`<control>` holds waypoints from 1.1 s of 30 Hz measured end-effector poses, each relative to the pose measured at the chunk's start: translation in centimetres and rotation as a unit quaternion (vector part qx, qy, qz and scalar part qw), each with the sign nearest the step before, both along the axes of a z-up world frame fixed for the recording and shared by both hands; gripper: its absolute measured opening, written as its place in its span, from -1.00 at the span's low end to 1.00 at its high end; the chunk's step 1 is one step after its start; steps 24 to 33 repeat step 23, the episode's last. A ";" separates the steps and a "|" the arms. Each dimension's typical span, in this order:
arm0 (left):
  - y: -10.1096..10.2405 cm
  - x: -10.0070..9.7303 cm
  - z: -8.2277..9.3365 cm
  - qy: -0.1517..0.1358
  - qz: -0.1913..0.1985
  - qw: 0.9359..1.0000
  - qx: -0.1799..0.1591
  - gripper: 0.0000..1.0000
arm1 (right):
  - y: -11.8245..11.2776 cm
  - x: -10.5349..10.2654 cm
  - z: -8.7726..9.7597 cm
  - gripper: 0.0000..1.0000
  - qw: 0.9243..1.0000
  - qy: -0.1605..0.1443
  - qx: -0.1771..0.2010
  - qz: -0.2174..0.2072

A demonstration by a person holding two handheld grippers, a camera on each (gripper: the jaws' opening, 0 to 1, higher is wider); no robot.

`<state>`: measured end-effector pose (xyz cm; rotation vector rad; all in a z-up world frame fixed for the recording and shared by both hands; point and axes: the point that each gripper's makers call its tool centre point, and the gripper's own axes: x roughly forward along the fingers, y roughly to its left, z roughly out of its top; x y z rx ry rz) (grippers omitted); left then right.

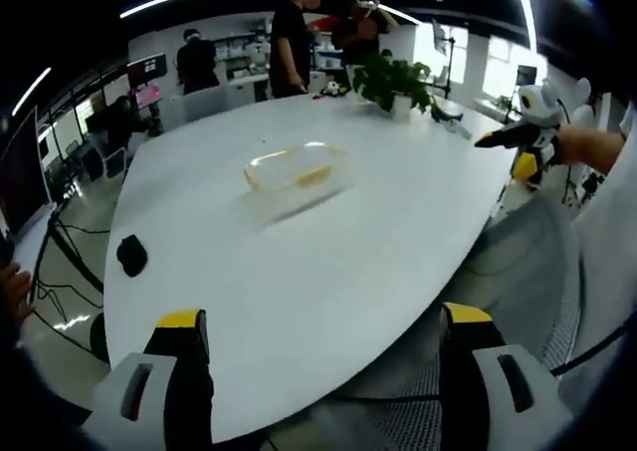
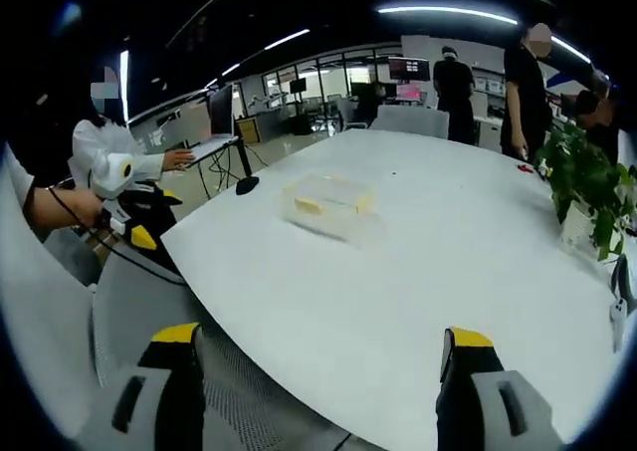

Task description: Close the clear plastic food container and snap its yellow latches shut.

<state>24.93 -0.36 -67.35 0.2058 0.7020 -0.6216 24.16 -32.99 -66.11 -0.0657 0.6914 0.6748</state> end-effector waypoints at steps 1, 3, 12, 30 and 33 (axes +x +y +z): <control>0.0 -0.2 -0.1 0.003 0.000 1.000 -0.001 0.88 | 0.0 0.0 0.0 0.98 1.000 0.001 0.001 0.000; -0.1 -0.3 -0.2 0.005 0.003 1.000 -0.002 0.88 | 0.1 -0.1 -0.1 0.98 1.000 0.002 0.000 -0.001; -0.2 -0.7 -0.9 0.013 0.001 1.000 -0.003 0.86 | 0.0 -0.6 -0.7 0.98 1.000 0.012 0.003 0.000; -0.2 -0.9 -0.8 0.008 0.001 1.000 -0.003 0.84 | 0.4 -0.8 -0.6 0.95 1.000 0.009 0.005 0.006; -0.2 -0.9 -0.8 0.008 0.001 1.000 -0.003 0.84 | 0.4 -0.8 -0.6 0.95 1.000 0.009 0.005 0.006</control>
